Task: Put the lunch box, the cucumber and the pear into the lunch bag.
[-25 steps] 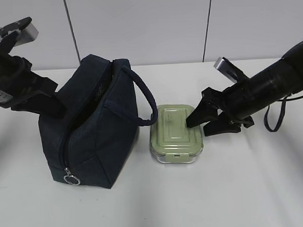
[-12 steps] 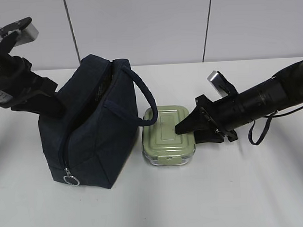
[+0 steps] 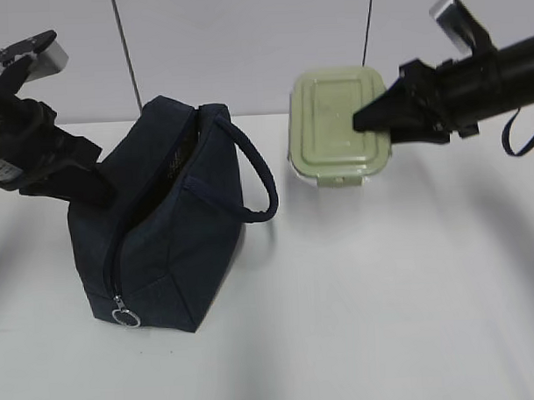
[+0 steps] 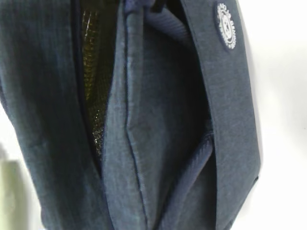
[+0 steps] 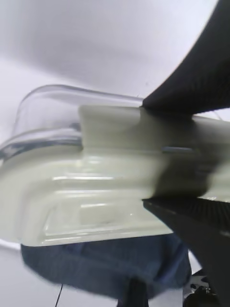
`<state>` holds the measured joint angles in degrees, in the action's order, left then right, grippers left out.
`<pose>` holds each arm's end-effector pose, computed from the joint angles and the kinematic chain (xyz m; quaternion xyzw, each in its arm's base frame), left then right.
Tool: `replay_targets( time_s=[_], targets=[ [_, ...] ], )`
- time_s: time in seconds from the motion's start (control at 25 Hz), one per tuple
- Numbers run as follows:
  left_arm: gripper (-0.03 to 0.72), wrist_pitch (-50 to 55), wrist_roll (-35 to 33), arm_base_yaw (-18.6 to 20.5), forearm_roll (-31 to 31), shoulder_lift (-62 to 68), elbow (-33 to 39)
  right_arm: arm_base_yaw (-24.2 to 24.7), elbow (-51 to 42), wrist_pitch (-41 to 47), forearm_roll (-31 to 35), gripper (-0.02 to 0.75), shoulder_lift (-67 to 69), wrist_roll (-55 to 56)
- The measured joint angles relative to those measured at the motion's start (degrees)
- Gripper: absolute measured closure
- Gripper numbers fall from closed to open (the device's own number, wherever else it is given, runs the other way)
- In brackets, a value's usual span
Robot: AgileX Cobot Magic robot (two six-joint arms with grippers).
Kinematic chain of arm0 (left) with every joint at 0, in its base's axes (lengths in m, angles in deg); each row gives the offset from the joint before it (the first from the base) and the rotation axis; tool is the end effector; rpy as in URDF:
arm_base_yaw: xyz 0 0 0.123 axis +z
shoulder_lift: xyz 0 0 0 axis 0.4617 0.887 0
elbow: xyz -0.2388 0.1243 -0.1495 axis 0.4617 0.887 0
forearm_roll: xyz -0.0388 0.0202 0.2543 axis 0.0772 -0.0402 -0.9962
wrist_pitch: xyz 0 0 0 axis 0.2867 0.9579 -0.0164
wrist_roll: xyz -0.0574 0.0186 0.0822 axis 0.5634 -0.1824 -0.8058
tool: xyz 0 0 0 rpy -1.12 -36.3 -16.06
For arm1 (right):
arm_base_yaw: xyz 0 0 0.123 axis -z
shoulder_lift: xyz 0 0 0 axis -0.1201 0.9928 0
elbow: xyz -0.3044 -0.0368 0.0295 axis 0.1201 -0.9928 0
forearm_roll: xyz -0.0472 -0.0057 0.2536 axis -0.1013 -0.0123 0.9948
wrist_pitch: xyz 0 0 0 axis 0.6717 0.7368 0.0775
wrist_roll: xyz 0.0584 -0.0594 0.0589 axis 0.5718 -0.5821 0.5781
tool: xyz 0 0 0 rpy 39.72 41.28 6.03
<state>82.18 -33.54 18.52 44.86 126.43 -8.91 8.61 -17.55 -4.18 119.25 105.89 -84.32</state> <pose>0.3089 -0.0935 0.2645 0.2027 0.9363 -0.2156 0.1889 0.3919 0.0661 0.2569 -0.0882 0.8669 0.4038 0.2786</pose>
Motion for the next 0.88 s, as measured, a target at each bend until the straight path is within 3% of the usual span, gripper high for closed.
replay_targets(
  time_s=[0.12, 0.44, 0.64, 0.76, 0.88],
  targets=[
    [0.684, 0.0, 0.0, 0.0, -0.1, 0.0, 0.0, -3.8, 4.8, 1.3, 0.8, 0.387, -2.6, 0.7],
    [0.684, 0.1, 0.0, 0.0, -0.1, 0.0, 0.0, -20.3, 18.9, -4.4, 1.3, 0.387, 1.4, 1.6],
    [0.684, 0.1, 0.0, 0.0, -0.1, 0.0, 0.0, -23.7, 22.7, -7.6, 1.9, 0.387, 8.3, 1.6],
    [0.684, 0.1, 0.0, 0.0, -0.1, 0.0, 0.0, -23.7, 22.7, -8.4, -2.7, 0.387, 10.9, 3.0],
    [0.684, 0.0, 0.0, 0.0, 0.0, 0.0, 0.0, -23.7, 23.0, -7.2, -16.0, 0.387, 11.4, 11.1]
  ],
)
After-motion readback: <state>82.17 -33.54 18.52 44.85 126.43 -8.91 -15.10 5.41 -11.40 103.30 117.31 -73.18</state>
